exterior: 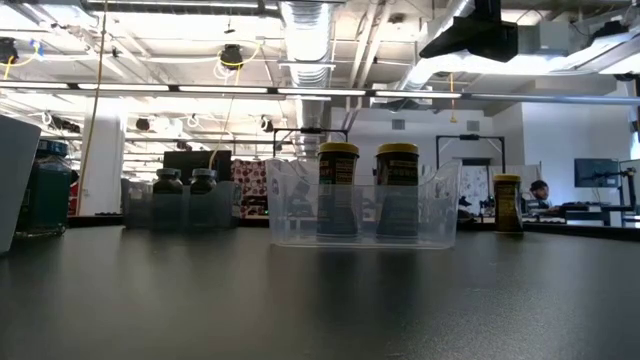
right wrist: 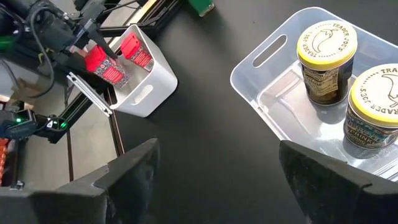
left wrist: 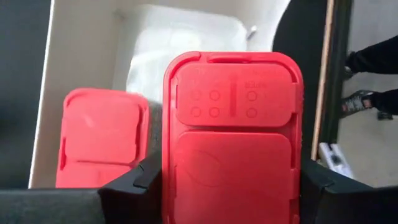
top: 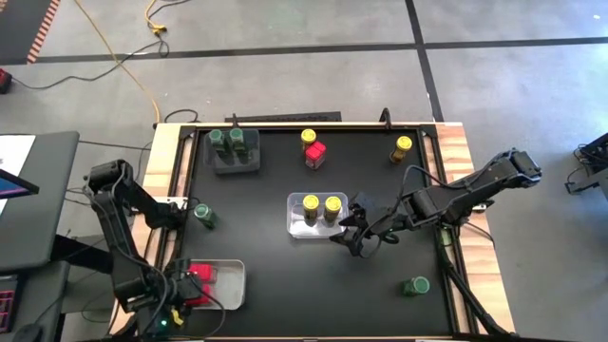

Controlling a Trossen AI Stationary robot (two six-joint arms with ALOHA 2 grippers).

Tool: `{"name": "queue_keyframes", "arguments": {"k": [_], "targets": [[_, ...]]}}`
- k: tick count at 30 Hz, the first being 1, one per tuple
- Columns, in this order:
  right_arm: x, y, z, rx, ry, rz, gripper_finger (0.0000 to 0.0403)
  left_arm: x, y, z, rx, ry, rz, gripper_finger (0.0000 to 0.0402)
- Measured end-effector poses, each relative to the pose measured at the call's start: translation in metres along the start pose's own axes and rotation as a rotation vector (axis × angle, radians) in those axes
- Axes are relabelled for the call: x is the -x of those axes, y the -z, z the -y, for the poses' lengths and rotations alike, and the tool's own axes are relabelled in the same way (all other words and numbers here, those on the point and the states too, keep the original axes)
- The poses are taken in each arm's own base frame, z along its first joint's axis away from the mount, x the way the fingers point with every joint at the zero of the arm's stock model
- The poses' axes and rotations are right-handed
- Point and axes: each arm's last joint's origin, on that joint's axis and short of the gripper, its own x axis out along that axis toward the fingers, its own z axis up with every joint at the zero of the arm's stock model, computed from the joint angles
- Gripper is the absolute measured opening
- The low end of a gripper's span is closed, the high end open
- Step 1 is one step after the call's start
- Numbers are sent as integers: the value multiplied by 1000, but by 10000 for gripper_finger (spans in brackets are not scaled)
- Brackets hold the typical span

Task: Sort spices by type
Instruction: Put the red seasoning can into the gray bin

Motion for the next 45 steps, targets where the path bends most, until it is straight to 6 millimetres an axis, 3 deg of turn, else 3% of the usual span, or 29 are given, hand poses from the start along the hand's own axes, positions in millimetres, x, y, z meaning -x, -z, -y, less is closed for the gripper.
{"name": "queue_keyframes", "arguments": {"k": [15,45], "targets": [[0,0,-1,-2,-6,4,357,-16,18,-10,-52,-29,-27,200],[0,-1,0,-4,-4,5,356,-21,21,-12,-194,-18,-58,202]]}}
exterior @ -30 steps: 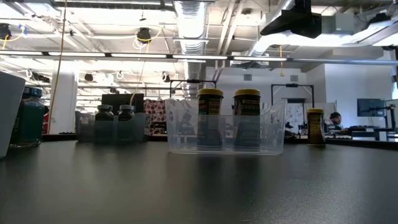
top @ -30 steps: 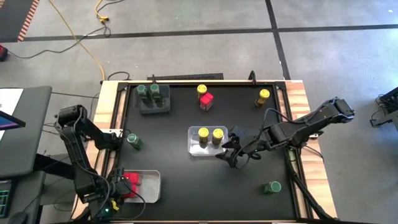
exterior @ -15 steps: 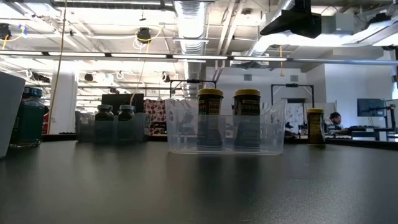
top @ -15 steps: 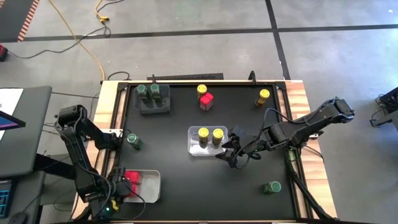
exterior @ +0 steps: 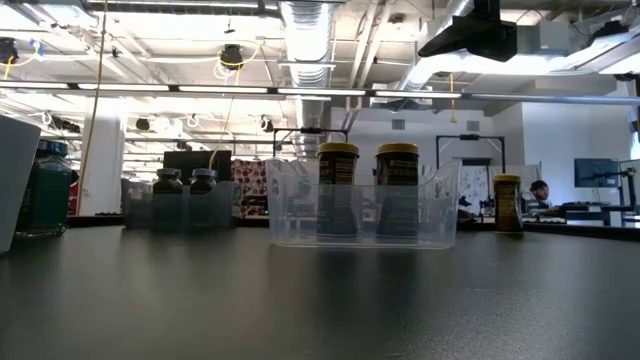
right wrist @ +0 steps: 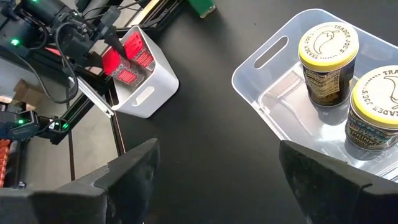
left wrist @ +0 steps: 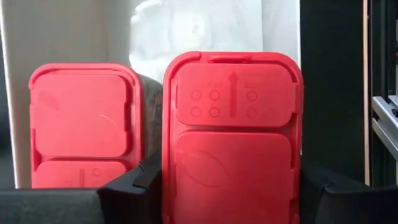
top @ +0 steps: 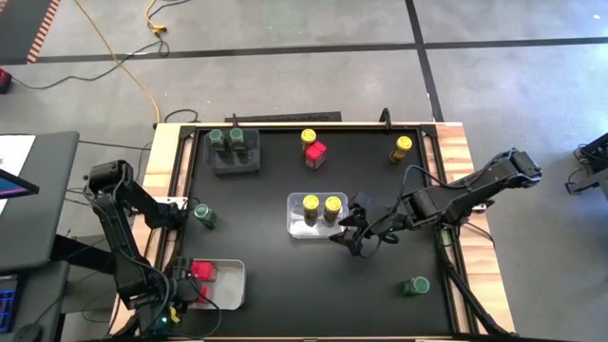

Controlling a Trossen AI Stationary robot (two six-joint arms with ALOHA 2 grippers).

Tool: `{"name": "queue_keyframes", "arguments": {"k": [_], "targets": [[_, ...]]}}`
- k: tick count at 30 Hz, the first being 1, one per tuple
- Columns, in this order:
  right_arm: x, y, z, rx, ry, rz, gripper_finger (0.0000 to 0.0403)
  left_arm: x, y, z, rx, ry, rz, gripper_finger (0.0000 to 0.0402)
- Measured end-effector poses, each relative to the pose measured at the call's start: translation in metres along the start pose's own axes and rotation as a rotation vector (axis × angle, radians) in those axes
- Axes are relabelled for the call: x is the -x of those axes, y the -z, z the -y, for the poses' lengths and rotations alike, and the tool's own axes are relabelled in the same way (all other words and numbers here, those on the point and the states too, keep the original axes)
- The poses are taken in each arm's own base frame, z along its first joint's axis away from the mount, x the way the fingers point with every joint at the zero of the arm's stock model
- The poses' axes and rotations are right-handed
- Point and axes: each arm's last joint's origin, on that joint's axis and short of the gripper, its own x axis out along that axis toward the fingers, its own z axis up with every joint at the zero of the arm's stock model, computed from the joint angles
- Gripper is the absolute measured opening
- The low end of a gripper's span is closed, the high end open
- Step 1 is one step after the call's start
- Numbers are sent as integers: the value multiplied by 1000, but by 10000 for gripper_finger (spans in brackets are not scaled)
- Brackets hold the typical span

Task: Sort spices by type
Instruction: Put the red seasoning can into the gray bin

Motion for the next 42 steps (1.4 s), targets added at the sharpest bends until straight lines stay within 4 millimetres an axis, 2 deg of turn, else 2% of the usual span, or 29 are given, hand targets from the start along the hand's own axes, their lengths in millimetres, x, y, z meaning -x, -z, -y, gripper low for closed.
{"name": "queue_keyframes", "arguments": {"k": [9,17,42], "targets": [[0,0,0,0,0,0,356,-1,0,1,13,4,6,201],[0,0,0,0,-1,0,356,-16,3,7,12,-43,-9,203],[0,0,0,-1,-1,1,356,-15,3,6,28,-37,-33,203]]}}
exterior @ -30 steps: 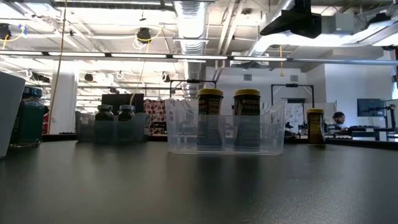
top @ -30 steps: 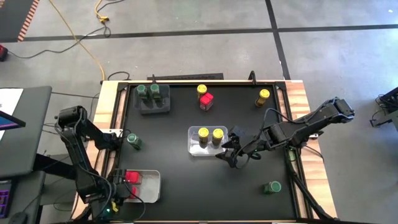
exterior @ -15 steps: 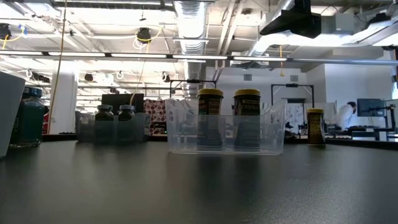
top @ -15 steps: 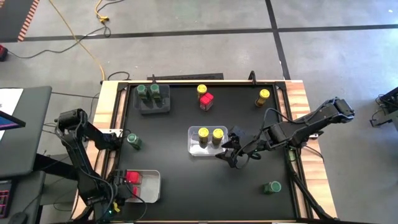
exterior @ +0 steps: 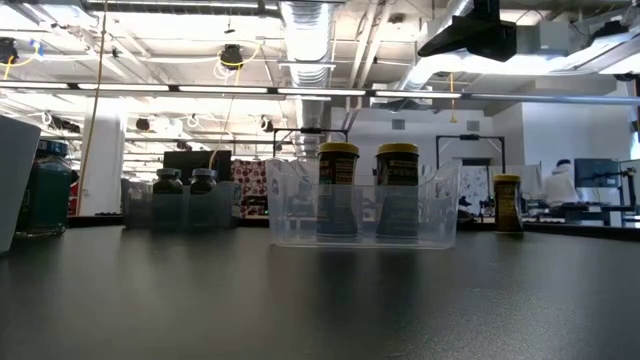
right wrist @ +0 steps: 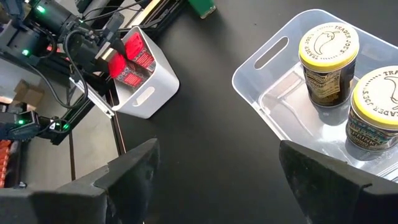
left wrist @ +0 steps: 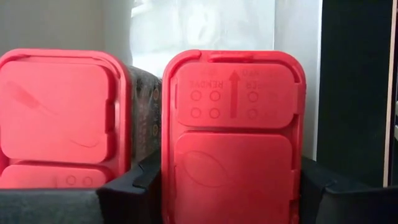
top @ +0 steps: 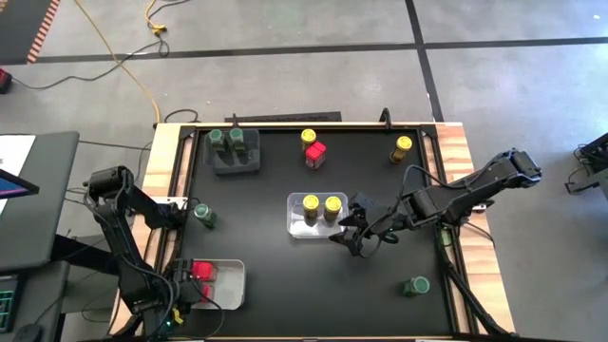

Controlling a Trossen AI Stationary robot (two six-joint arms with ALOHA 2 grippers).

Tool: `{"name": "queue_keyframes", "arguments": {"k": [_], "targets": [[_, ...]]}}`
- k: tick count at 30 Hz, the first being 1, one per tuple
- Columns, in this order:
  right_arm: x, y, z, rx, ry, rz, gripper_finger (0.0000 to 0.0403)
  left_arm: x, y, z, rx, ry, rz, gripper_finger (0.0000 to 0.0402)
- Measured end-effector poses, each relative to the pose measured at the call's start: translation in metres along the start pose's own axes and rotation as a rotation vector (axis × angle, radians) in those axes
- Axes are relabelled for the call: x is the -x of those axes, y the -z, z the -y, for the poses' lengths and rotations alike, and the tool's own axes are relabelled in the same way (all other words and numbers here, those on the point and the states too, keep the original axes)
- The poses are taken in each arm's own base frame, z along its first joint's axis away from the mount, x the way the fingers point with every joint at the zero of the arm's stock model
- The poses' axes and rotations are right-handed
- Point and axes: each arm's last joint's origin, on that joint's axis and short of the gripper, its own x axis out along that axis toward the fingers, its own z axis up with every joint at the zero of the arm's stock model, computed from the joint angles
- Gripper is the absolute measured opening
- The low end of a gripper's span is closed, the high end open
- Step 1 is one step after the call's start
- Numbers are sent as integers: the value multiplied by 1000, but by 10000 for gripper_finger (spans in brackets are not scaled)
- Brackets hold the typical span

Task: Sort spices by type
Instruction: Put the red seasoning can into the gray bin

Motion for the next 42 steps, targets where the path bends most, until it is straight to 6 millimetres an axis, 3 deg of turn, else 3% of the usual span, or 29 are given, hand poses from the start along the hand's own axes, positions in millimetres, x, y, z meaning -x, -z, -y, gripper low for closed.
{"name": "queue_keyframes", "arguments": {"k": [42], "targets": [[0,0,0,1,2,-1,356,0,0,1,34,6,-3,204]]}}
